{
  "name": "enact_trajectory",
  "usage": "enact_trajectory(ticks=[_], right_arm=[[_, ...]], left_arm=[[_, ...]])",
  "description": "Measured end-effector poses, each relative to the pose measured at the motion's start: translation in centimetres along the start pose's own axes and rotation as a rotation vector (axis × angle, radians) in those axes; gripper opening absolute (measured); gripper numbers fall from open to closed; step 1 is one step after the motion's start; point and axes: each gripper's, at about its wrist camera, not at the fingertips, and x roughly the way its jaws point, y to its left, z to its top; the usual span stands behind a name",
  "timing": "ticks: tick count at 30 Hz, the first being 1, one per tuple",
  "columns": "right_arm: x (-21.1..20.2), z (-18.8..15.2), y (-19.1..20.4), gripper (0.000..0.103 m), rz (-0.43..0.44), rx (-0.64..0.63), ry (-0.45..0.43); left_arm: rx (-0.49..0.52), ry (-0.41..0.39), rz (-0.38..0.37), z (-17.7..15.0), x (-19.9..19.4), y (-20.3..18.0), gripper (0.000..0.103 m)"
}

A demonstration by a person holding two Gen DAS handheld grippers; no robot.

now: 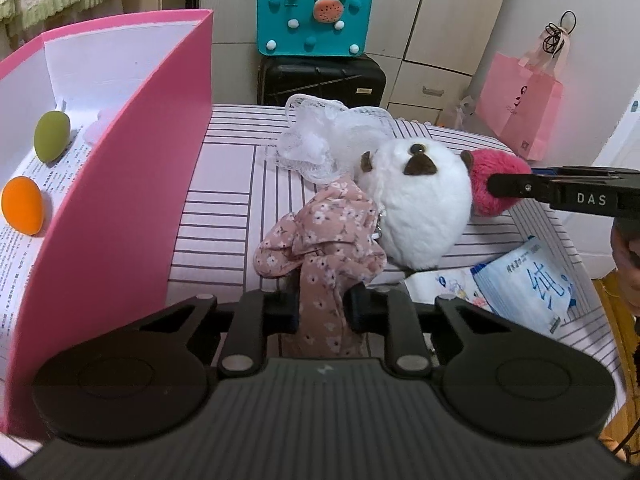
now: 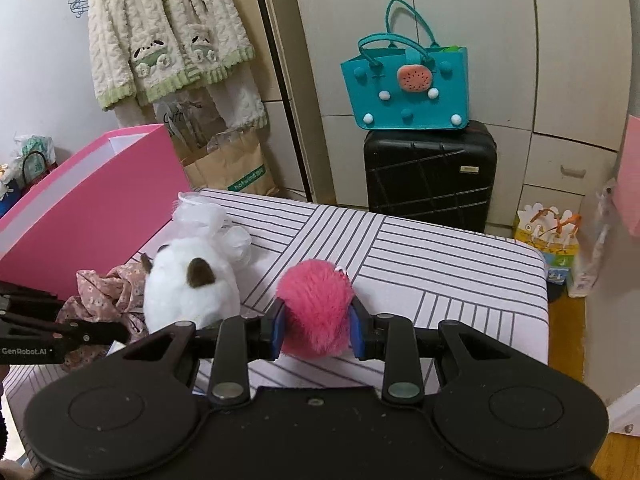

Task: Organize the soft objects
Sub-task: 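Grasp the floral cloth with the left gripper while the right gripper grasps the pink pompom, then lift the floral cloth and pink pompom and carry both over the pink box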

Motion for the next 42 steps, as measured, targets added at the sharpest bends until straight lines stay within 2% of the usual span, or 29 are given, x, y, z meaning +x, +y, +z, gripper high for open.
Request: enact_trajectory(ticks=[8, 19, 30, 34, 37, 39, 42], right_arm=[[-2.2, -0.3, 1.0, 0.036, 0.008, 0.043, 0.016], [-4.8, -1.1, 3.6, 0.036, 0.113, 0.104, 0.05], [-6.6, -1.9, 7.5, 0.036, 0.161, 0.057, 0.115], [-6.9, -2.8, 8.7, 0.037, 0.163, 0.035, 0.133], [-7.0, -3.6, 9.0, 0.037, 0.162, 0.027, 0.141], [-6.9, -4.0, 9.2, 0.037, 0.155, 0.024, 0.147], [-6.8, -4.4, 9.1, 0.037, 0.156, 0.024, 0.159]], left_arm=[[0.028, 0.023, -0.024, -0.2, -1.7, 0.2, 0.02], [0.11, 0.037, -0.041, -0.5, -4.6, 0.0, 0.02], [0.192, 0.073, -0.071, -0.9, -7.1, 0.1, 0.015], [0.196, 0.068, -0.042, -1.9, -6.8, 0.0, 0.015], [0.18, 0.057, -0.045, -2.5, -6.1, 0.1, 0.022], [0.194, 0.029, -0.025, -2.6, -6.0, -0.2, 0.035], [0.272, -0.05, 0.038, -2.8, -6.2, -1.2, 0.051]])
